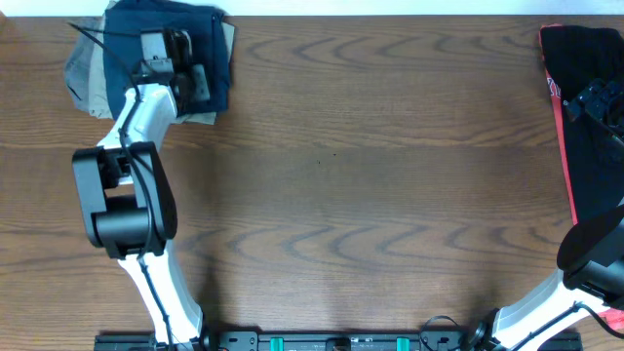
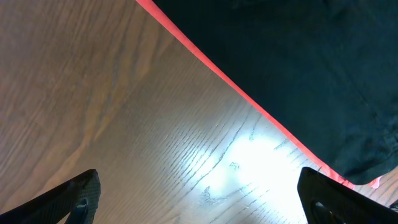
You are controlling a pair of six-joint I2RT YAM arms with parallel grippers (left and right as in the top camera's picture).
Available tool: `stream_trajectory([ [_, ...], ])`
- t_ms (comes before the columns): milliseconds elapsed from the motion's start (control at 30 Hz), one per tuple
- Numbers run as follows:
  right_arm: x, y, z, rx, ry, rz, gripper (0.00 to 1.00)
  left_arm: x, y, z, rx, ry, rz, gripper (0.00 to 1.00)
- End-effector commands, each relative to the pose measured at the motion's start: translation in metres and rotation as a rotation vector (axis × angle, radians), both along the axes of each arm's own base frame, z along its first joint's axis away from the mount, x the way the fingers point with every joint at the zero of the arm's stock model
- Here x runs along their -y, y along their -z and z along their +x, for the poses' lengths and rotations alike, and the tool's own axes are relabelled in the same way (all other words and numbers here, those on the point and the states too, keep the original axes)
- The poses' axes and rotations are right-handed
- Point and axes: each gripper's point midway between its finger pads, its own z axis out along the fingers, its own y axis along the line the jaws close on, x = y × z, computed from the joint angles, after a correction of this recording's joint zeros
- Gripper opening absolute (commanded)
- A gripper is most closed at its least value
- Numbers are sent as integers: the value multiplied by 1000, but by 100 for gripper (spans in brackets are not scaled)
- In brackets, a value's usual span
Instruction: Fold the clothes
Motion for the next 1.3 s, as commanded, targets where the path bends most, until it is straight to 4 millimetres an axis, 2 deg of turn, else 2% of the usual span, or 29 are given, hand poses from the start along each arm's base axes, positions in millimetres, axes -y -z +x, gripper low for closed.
stream_trajectory([
  [0,3,1,0,-2,15,-5,99,-2,10,-15,-67,-9,-23,6],
  [100,3,1,0,-2,15,-5,99,-6,-6,-19,-59,-16,-22,6],
  [200,3,1,0,-2,15,-5,99,-15,-44,-11,37,-33,-7,6],
  [300,3,1,0,-2,15,-5,99,-38,-86,0,163,-81,36,6],
  [367,3,1,0,-2,15,-5,99,-59,-106,3,224,-133,77,6],
  [400,3,1,0,-2,15,-5,99,-69,-110,2,236,-157,93,6],
  [500,3,1,0,-2,15,-5,99,-98,-105,-3,225,-215,108,6],
  [633,3,1,1,-2,15,-5,99,-125,-75,-12,161,-264,103,6],
  [833,3,1,0,-2,15,-5,99,-143,-22,-28,34,-300,83,7],
  [933,3,1,0,-2,15,-5,99,-147,-14,-34,4,-310,77,7],
  [1033,3,1,0,-2,15,-5,99,-150,-18,-43,-20,-320,73,6],
  [1100,3,1,0,-2,15,-5,99,-150,-30,-52,-30,-334,64,6],
  [1200,3,1,0,-2,15,-5,99,-149,-66,-56,27,-385,41,6],
  [1267,3,1,0,-2,15,-5,99,-147,-99,-60,85,-407,33,6],
])
